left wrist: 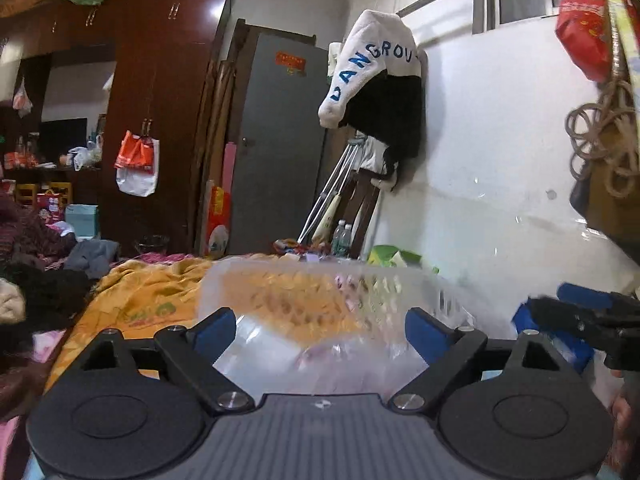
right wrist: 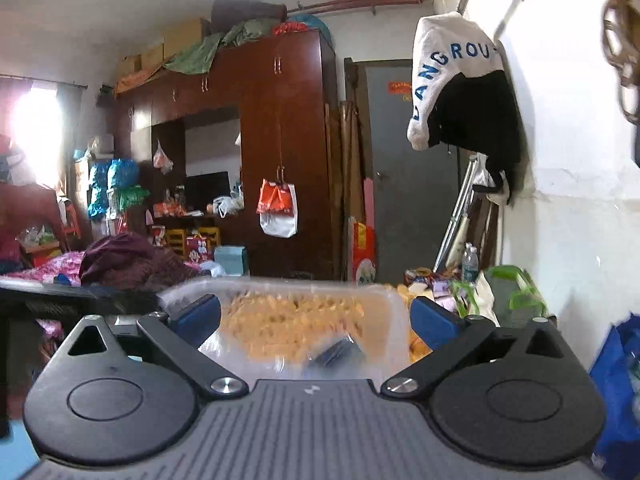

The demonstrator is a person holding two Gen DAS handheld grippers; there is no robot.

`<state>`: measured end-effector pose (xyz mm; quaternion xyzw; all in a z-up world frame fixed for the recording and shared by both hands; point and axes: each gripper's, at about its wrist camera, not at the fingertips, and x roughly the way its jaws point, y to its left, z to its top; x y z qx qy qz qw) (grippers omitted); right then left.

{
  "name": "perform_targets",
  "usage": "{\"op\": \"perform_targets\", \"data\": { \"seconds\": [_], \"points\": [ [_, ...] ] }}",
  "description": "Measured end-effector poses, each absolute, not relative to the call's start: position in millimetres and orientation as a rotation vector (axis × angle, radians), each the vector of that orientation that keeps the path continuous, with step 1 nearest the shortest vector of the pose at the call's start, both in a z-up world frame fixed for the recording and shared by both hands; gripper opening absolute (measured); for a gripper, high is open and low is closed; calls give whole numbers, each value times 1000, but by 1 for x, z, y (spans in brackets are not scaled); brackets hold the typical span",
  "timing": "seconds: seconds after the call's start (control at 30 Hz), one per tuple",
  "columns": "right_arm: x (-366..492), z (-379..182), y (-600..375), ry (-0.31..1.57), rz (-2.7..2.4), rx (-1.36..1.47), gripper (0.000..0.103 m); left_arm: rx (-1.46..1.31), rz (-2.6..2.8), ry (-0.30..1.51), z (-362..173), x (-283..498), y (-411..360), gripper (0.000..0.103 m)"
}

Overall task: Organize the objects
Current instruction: 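Carry both held packs over the basket and release them, then grasp a clear bag of red items with the left tool while the right tool grasps the red-wrapped pack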

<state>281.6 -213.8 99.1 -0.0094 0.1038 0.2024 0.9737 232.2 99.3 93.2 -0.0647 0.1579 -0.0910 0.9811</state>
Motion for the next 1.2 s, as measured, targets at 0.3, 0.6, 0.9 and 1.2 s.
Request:
{"op": "perform_targets", "data": {
  "seconds": [0.3, 0.6, 0.9, 1.2],
  "points": [
    [265, 27, -227, 584, 634, 165, 103, -48, -178, 498, 35, 174, 139, 94],
    [274, 16, -214, 632, 585, 106, 69, -41, -202, 596, 6, 188, 139, 94],
    [267, 14, -212, 613, 569, 91, 49, -84, -207, 634, 1, 198, 136, 93],
    [260, 19, -214, 537, 542, 99, 49, 6, -174, 652, 0, 198, 125, 64]
  ]
}}
